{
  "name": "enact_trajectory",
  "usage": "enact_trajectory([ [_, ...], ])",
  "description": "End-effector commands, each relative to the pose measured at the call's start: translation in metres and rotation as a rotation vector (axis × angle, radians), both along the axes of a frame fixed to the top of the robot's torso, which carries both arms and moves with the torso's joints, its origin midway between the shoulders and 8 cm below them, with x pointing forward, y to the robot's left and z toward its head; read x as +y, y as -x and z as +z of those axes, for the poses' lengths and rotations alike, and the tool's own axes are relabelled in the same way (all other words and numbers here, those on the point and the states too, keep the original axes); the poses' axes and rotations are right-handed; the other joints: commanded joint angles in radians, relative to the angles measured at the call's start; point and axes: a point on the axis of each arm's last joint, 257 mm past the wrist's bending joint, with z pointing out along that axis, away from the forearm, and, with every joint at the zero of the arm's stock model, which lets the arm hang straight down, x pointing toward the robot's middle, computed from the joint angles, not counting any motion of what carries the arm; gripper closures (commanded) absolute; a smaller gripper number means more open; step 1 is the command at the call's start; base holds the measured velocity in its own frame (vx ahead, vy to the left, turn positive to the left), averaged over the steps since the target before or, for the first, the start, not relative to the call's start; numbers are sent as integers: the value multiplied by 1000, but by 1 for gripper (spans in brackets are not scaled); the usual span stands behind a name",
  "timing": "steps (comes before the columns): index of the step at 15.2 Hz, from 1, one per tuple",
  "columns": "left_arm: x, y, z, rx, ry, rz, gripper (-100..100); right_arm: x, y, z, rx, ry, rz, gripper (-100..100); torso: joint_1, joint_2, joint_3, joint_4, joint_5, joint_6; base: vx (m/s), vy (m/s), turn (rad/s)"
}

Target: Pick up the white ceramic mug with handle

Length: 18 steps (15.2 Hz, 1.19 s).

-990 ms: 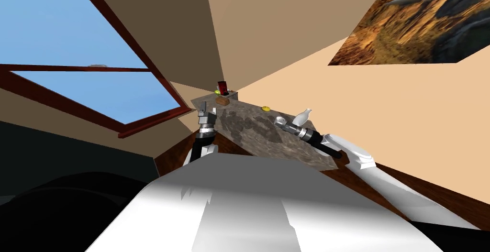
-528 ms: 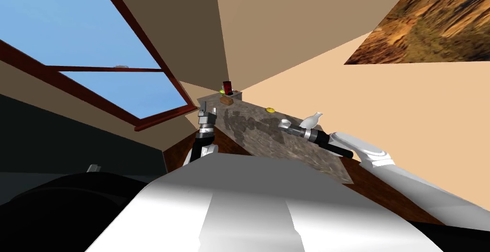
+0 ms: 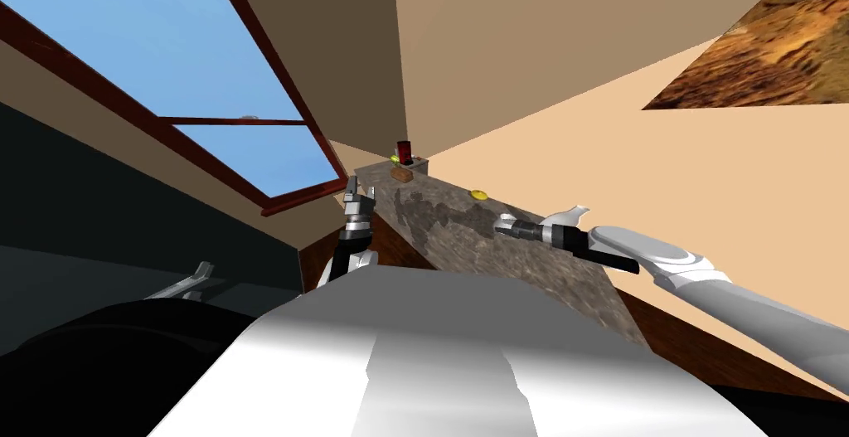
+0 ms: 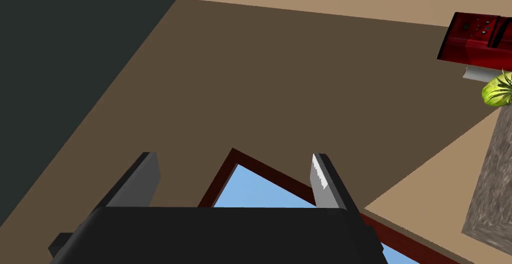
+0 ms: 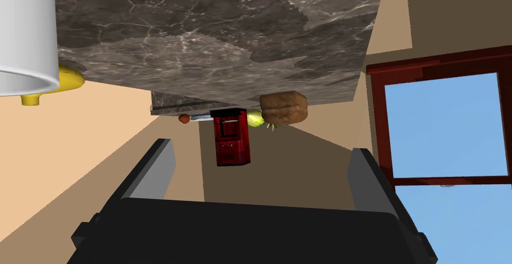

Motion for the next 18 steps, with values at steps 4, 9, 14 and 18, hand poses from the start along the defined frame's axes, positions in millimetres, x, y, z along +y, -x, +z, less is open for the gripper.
enact_trajectory([
  [4, 0, 0, 0, 0, 0, 0, 0, -76, 19, -21, 120, 188, -45, -100, 0, 0, 0, 0, 0, 0, 32, 19, 200],
  [9, 0, 0, 0, 0, 0, 0, 0, -128, 42, -29, 217, 316, -72, -100, 1, 2, 1, 0, 0, 1, 23, 29, 153],
  [14, 0, 0, 0, 0, 0, 0, 0, -173, 72, -38, 323, 415, -102, -100, 2, 1, 0, 0, 0, 0, 33, 31, 182],
  [18, 0, 0, 0, 0, 0, 0, 0, -207, 106, -47, 430, 491, -121, -100, 5, -3, -2, -1, 1, 0, 70, 59, 166],
])
